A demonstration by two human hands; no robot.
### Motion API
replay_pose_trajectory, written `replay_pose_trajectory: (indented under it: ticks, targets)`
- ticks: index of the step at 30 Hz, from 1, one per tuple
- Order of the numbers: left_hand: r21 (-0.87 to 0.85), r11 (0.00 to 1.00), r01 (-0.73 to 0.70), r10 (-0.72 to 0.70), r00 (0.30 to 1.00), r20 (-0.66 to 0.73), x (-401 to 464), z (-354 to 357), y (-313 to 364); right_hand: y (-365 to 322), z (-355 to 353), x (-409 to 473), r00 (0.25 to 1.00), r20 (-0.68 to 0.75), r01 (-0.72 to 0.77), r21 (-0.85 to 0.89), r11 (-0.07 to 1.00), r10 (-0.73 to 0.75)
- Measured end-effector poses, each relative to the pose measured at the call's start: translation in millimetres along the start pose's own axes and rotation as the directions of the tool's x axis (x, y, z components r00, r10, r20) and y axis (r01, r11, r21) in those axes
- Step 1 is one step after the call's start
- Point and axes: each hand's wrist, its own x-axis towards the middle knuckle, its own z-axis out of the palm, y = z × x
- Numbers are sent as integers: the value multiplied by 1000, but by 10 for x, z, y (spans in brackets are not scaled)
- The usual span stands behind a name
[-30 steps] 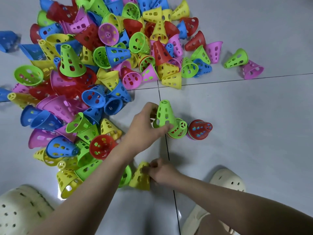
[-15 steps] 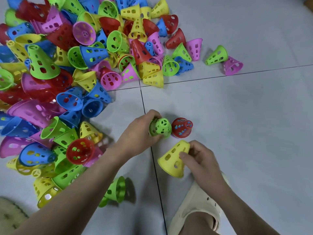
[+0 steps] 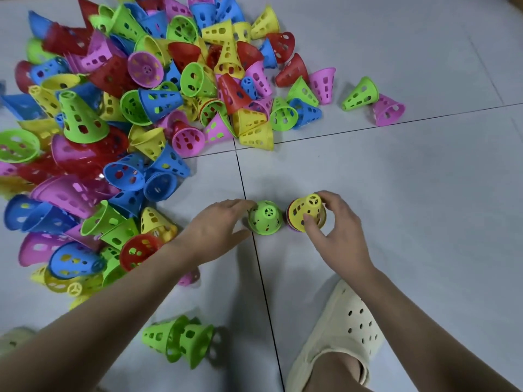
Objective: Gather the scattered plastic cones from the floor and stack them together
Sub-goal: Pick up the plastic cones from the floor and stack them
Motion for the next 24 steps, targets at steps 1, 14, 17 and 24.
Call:
replay_pose_trajectory:
  ticks: [1,14,17,24]
  targets:
    - [56,998,-23,21,999,36,-28,-74,-18,60,33,9,999,33,-11,-29,1000,12]
    - [371,876,-308,159,911,381,-1459,-1644,-321,-1145,113,-165,905,347,293,-85,952,-248]
    - [300,922,-246,80,877,474,-1822,-1296,-343,-1380,293,-484,726,671,291,-106,951,-148]
    - [154,972,-175,76,862,501,-2172,-53,-408,-1224,852,-923,454,839,14,-344,939,301]
